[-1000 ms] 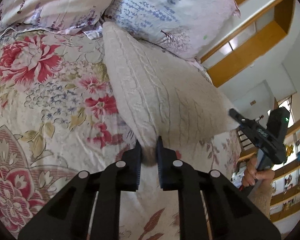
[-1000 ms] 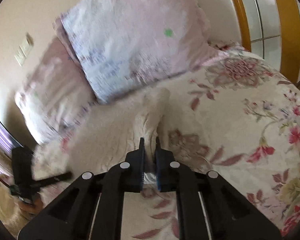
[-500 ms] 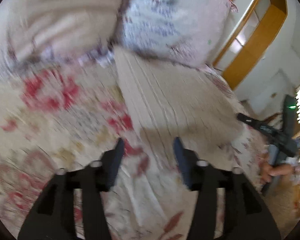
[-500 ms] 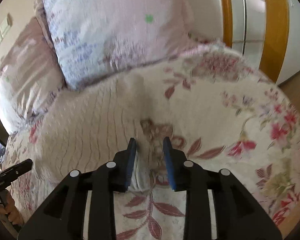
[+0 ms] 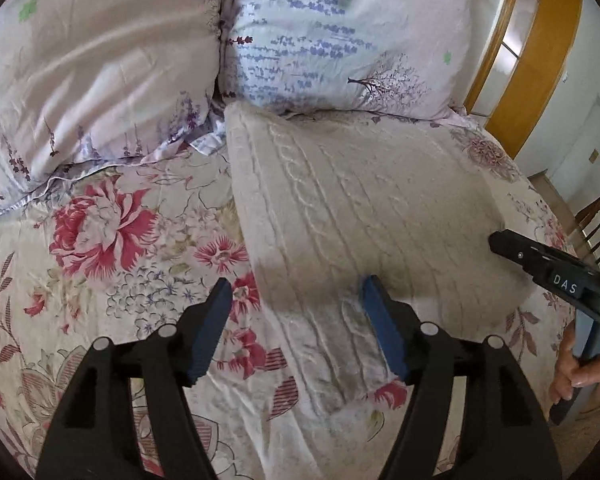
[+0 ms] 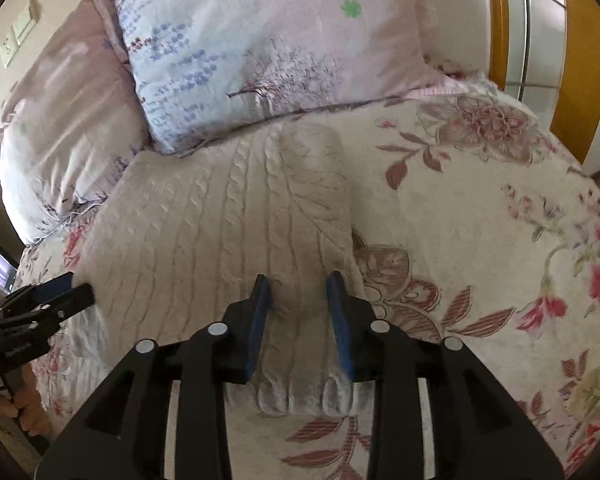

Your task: Fold small clothes

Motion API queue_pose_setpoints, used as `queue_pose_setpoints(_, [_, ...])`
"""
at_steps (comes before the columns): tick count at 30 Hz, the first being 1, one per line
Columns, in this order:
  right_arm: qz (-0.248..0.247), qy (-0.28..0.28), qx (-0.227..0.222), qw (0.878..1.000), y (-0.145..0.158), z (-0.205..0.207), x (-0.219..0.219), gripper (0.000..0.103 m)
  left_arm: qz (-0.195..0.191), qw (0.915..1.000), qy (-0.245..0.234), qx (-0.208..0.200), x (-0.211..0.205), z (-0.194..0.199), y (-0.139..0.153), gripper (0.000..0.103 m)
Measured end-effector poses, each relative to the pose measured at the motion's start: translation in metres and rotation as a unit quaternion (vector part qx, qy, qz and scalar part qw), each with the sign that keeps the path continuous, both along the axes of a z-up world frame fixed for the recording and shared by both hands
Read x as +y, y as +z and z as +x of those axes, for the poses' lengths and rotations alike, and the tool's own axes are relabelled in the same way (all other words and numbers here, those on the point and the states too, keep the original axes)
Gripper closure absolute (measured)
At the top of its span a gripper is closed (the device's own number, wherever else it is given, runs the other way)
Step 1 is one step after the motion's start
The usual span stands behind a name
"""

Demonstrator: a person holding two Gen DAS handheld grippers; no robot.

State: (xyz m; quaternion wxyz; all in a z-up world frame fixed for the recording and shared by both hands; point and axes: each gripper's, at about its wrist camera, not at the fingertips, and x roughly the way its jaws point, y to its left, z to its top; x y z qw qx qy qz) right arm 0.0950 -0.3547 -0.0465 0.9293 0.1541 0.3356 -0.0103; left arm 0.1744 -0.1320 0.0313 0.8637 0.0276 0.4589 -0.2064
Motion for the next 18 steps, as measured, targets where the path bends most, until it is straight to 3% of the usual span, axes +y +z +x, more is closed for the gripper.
queue_pose_setpoints(9, [0.056, -0.001, 0.0, 0.998, -0.009, -0.008, -0.015, 0.07, -0.002, 1.0, -0.003, 0.004, 0.0, 0.0, -0.002, 0.031])
queue_pose_setpoints(13, [0.065, -0.007, 0.009, 0.998, 0.0, -0.011, -0.018, 0.07, -0.008, 0.9999, -0.003, 0.008, 0.004, 0.001, 0.001, 0.031])
queue_pose_setpoints(14, [0.075, -0.011, 0.008, 0.997, 0.004, -0.012, -0.021, 0.067, -0.012, 0.9999, -0.001, 0.009, 0.006, 0.001, 0.002, 0.031])
queue_pose_setpoints(16, [0.097, -0.023, -0.003, 0.995, 0.012, -0.014, -0.031, 0.05, -0.03, 0.9994, 0.006, 0.014, 0.012, 0.005, 0.008, 0.031])
queue_pose_setpoints(17, [0.103, -0.028, -0.008, 0.994, 0.015, -0.013, -0.036, 0.035, -0.043, 0.9989, 0.01, 0.016, 0.016, 0.008, 0.01, 0.031])
queue_pose_setpoints(18, [0.113, -0.032, -0.011, 0.993, 0.018, -0.011, -0.042, 0.031, -0.065, 0.9975, 0.016, 0.021, 0.023, 0.013, 0.014, 0.031])
